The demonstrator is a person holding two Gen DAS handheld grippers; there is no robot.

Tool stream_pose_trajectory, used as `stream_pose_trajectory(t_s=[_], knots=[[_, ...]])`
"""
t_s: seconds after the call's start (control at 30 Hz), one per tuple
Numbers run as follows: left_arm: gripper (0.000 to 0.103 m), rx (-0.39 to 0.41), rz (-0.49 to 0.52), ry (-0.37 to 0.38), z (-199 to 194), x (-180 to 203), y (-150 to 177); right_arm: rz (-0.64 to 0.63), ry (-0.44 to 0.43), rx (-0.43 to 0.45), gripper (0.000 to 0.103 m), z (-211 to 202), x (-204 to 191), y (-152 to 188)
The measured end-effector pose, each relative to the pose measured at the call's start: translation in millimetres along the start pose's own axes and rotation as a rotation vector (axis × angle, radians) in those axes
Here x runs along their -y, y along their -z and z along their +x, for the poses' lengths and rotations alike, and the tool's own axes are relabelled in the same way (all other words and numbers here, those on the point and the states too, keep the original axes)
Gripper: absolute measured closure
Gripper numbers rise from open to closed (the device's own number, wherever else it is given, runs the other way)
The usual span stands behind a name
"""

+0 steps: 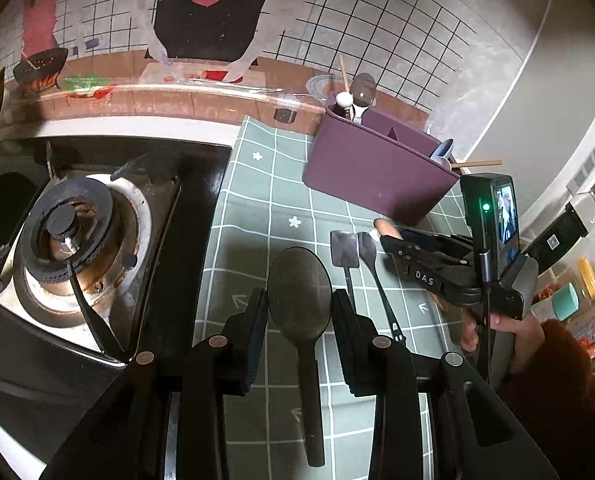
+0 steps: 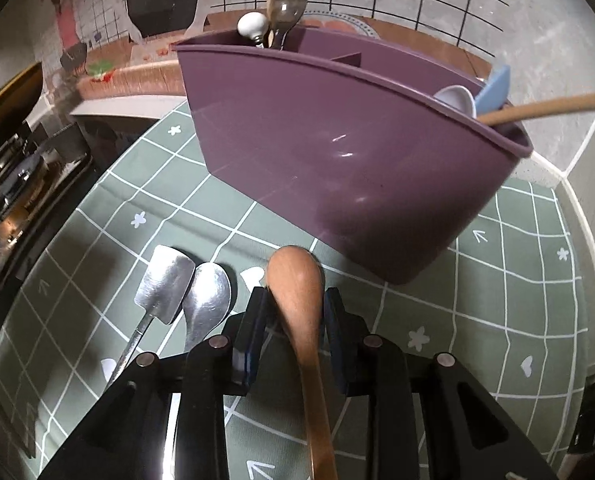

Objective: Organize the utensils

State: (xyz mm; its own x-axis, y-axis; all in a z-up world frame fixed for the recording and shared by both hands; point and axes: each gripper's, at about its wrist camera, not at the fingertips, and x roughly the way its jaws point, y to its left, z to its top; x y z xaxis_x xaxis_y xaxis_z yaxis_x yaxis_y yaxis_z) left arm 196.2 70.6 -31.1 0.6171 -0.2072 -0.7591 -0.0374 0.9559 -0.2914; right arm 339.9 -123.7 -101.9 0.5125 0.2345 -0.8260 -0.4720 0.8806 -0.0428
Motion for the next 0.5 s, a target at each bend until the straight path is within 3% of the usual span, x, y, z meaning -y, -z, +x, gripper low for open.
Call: stream_pose_trajectory(t_s=[0.2,0.5], knots=[[0.069,0.015,0.026,0.014,-4.5,5.6,-4.2,0.056,-0.003,0.038,0.079,-16.2,5.5,5.1],[0.069,0.041,0.078,0.053,-11.5,20.9,-10.9,0.166,-0.016,0.176,0.079,-91.2,23.0,25.4]])
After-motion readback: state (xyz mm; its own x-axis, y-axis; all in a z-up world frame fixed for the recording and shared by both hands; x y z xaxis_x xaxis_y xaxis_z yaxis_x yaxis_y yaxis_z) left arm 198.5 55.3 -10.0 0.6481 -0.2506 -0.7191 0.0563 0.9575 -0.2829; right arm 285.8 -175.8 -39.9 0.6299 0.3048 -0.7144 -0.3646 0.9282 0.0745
